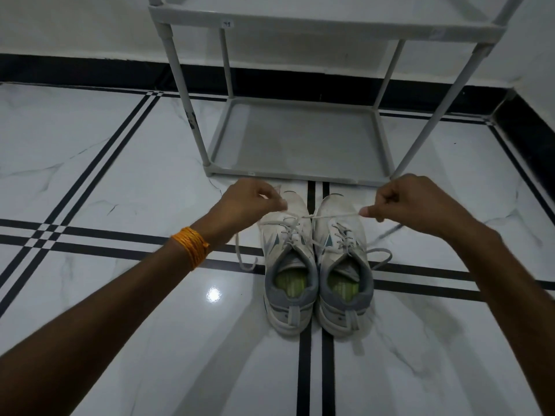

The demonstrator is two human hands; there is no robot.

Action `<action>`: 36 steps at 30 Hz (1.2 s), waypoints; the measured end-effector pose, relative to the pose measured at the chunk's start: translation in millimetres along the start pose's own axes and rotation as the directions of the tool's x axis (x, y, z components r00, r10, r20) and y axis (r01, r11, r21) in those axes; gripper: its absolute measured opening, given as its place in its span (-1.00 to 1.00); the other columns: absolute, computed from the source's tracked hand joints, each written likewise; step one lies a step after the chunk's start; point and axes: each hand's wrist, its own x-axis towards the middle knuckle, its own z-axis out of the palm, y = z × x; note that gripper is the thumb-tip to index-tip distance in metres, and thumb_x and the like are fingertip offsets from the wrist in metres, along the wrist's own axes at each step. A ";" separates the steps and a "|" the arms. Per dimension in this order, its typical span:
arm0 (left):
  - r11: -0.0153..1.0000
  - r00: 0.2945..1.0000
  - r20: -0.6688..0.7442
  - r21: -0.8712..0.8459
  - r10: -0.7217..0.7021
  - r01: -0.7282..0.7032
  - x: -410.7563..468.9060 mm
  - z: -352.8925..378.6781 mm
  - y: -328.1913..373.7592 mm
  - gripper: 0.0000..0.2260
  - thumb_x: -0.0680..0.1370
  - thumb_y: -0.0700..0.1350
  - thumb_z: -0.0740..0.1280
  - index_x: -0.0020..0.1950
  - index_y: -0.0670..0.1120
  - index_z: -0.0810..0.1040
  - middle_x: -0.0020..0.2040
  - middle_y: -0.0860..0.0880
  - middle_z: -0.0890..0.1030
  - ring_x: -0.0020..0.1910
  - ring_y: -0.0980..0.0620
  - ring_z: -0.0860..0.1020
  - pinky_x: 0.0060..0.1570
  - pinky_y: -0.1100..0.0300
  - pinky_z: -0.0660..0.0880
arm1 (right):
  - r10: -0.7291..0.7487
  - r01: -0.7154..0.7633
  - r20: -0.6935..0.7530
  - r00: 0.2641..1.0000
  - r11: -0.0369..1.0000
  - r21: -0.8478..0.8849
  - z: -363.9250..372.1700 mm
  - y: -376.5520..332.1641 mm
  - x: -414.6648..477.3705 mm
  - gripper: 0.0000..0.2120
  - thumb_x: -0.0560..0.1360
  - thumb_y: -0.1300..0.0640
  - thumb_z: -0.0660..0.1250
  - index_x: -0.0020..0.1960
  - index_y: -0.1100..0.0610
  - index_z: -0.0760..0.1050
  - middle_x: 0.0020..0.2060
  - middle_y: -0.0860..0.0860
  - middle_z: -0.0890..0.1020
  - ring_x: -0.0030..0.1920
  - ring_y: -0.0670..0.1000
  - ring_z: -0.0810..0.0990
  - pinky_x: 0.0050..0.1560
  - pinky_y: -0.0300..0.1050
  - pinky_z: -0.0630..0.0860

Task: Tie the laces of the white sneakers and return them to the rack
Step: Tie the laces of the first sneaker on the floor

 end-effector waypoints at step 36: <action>0.819 0.910 0.044 0.419 0.412 -0.391 -24.5 57.1 -72.7 -0.91 0.56 -0.14 0.35 0.02 -0.14 0.56 -0.01 -0.11 0.62 -0.07 -0.08 0.58 -0.11 0.19 0.46 | -0.323 0.330 -0.102 0.941 0.942 0.058 114.6 -33.3 -16.1 -0.85 0.52 0.19 0.33 0.02 0.09 0.65 -0.14 0.02 0.74 -0.16 -0.01 0.66 -0.05 -0.09 0.56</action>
